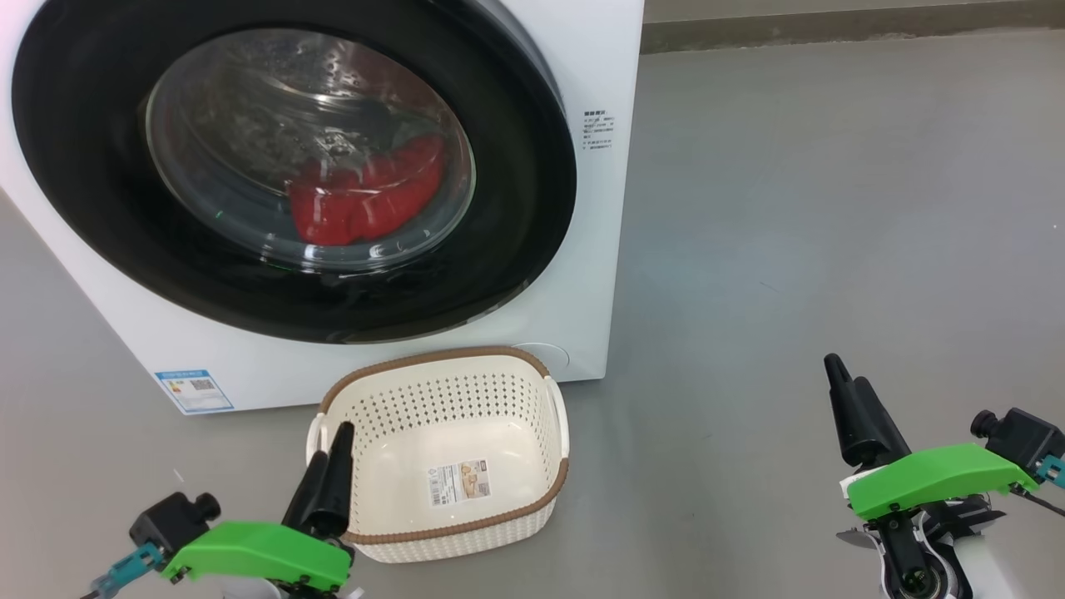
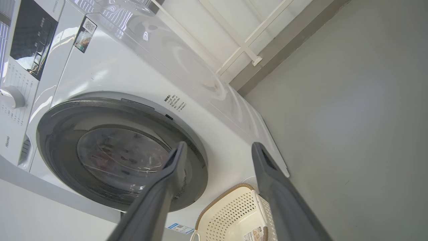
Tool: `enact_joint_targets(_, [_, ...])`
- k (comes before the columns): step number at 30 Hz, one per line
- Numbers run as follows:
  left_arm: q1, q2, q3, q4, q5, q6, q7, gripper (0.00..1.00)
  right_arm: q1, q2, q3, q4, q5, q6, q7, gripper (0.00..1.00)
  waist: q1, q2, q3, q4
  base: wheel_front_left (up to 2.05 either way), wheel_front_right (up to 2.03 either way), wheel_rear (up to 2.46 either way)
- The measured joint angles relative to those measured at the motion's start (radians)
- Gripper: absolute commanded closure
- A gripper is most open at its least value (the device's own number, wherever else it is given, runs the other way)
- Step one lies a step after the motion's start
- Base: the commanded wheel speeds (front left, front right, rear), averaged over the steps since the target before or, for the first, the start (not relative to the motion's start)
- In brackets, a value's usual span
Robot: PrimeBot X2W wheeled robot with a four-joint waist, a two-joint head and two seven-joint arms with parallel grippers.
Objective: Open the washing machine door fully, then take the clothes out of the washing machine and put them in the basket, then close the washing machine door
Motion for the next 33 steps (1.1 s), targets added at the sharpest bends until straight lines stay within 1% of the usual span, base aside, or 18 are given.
enact_joint_targets(1, [0.000,0.000,0.000,0.000,0.000,0.000,0.000,0.00,0.000,0.000,0.000,0.000,0.000,0.000,0.000,0.00,0.0000,0.0000,0.000,0.000,0.00,0.00,0.00])
enact_joint_targets(13, [-0.043,0.000,-0.028,0.026,0.172,0.026,-0.035,0.00,-0.032,-0.001,0.000,0.000,-0.192,0.000,-0.036,0.00,0.0000,0.0000,0.000,-0.005,0.00,0.00,0.00])
enact_joint_targets(17, [-0.055,0.000,-0.032,0.026,0.220,0.034,-0.044,0.00,-0.040,-0.001,0.001,0.001,-0.234,0.000,-0.046,0.00,0.0000,0.0000,0.002,-0.006,0.00,0.00,0.00])
enact_joint_targets(33, [-0.102,0.000,-0.057,0.031,0.412,0.044,-0.090,0.00,-0.082,-0.004,0.031,0.022,-0.421,0.000,-0.092,0.00,0.0000,0.0000,0.002,-0.009,0.00,0.00,0.00])
